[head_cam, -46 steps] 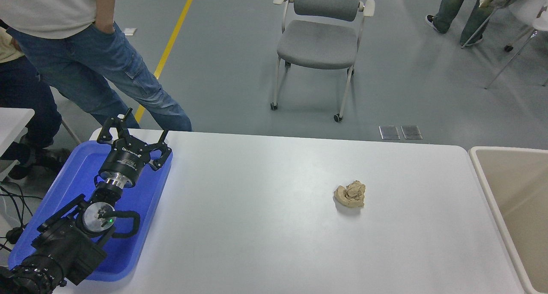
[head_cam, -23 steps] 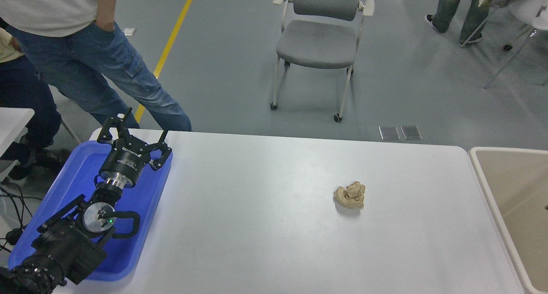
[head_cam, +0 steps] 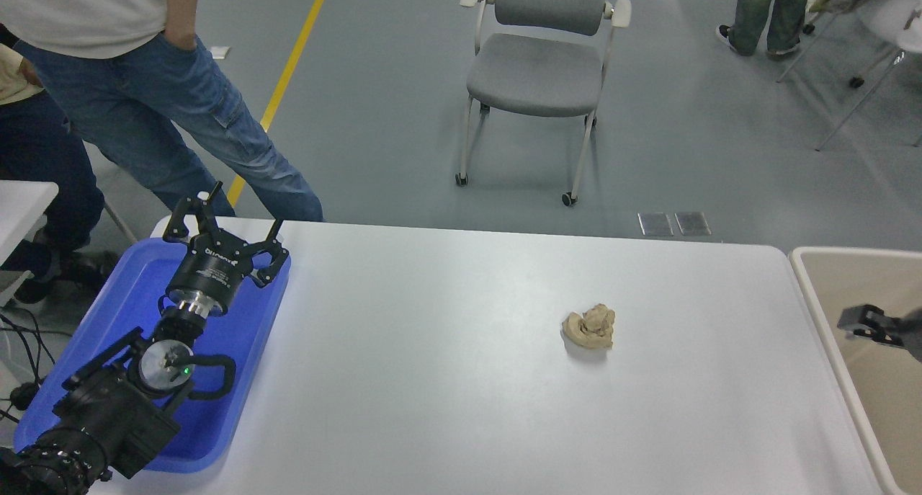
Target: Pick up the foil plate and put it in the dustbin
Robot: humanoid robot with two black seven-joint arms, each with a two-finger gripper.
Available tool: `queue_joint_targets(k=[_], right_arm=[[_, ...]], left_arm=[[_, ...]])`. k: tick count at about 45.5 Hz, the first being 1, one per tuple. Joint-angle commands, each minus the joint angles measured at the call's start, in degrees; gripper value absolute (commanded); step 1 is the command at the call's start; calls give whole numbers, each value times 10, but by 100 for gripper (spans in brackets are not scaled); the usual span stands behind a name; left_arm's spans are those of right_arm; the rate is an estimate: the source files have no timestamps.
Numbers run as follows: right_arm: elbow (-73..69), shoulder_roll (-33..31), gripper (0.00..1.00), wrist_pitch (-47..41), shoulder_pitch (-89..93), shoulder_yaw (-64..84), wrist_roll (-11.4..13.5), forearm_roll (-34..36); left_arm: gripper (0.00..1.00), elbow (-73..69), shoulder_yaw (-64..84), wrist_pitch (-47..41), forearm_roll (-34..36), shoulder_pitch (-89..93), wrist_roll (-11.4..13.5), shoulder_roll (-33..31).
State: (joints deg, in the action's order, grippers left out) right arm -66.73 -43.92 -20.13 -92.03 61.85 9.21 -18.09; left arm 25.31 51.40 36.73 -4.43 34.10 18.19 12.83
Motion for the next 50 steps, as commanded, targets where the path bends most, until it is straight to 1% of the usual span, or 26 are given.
queue_joint_targets(k=[1,8,16,23,29,41,50], right_arm=[[-20,48,100,-216,-129,27,0,1],[-22,117,100,-249,-171,25,1,1],[-26,161,100,-249,-229,6,0,2],[-26,174,100,-249,-265,-13,0,2],[-29,200,100,-249,-278,-10,0,5],[-45,206,100,-249,-338,13,0,6],[-44,206,100,-249,-346,31,-1,6]], left_arm=[[100,0,-1,0,0,0,0,0],[100,0,-1,0,0,0,0,0],[100,0,-1,-1,0,0,0,0],[100,0,-1,0,0,0,0,0],[100,0,-1,0,0,0,0,0],[100,0,0,0,0,0,0,0],[100,0,0,0,0,0,0,0]])
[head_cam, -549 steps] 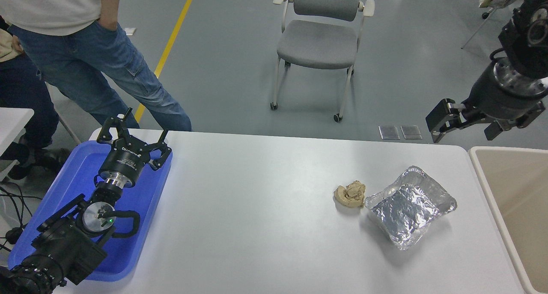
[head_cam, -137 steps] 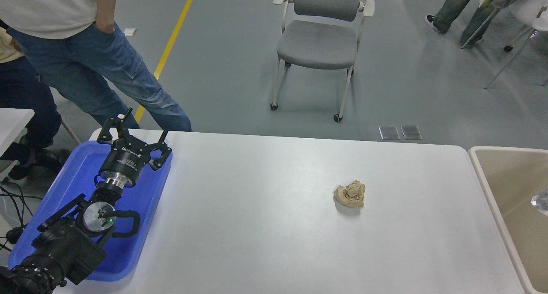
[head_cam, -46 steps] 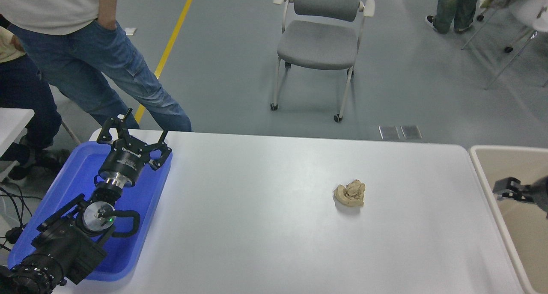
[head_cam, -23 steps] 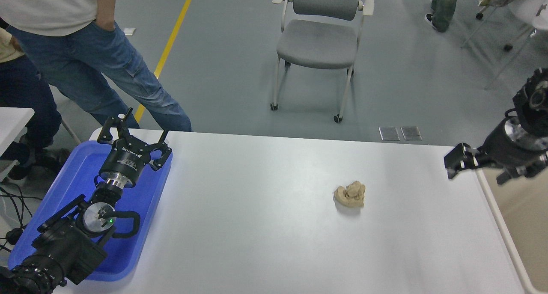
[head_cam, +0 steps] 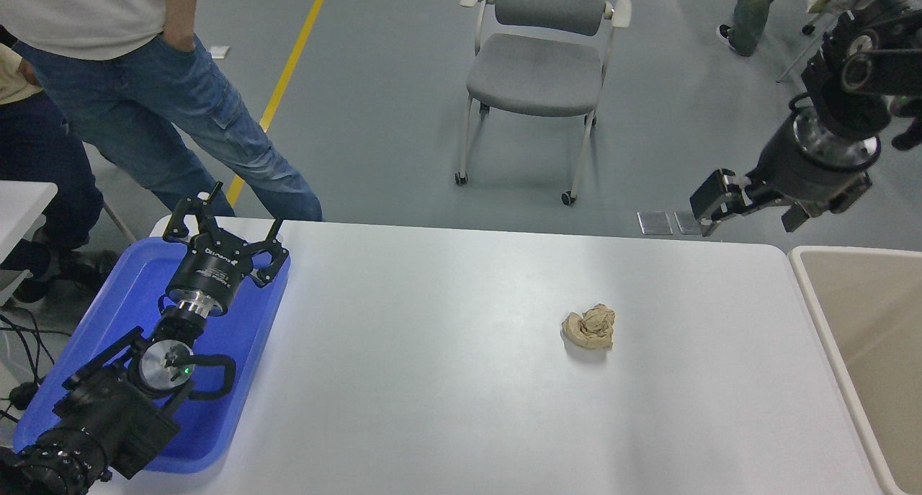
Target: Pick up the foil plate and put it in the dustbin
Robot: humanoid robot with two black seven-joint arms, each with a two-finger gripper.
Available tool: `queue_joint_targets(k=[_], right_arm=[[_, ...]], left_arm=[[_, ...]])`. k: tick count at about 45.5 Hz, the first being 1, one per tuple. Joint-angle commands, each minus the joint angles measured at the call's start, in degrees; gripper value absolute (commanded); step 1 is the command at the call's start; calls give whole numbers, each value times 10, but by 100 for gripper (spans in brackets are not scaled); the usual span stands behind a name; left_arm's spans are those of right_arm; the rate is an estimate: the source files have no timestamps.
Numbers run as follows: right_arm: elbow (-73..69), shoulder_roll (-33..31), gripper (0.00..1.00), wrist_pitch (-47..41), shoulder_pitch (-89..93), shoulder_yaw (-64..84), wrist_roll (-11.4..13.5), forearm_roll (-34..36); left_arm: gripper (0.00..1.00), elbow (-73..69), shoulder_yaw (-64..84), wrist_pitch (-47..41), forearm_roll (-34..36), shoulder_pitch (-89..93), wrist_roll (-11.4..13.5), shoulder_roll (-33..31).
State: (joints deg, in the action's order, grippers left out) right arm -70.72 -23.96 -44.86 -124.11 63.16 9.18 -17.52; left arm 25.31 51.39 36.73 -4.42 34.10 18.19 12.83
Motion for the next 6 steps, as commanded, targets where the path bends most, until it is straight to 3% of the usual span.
queue_joint_targets(k=[1,6], right_arm=[[-3,7,100,-1,-25,18,0,0],[0,8,100,-1,-25,20,0,0]], left_arm=[[100,0,0,0,-1,0,0,0],[100,0,0,0,-1,0,0,0]])
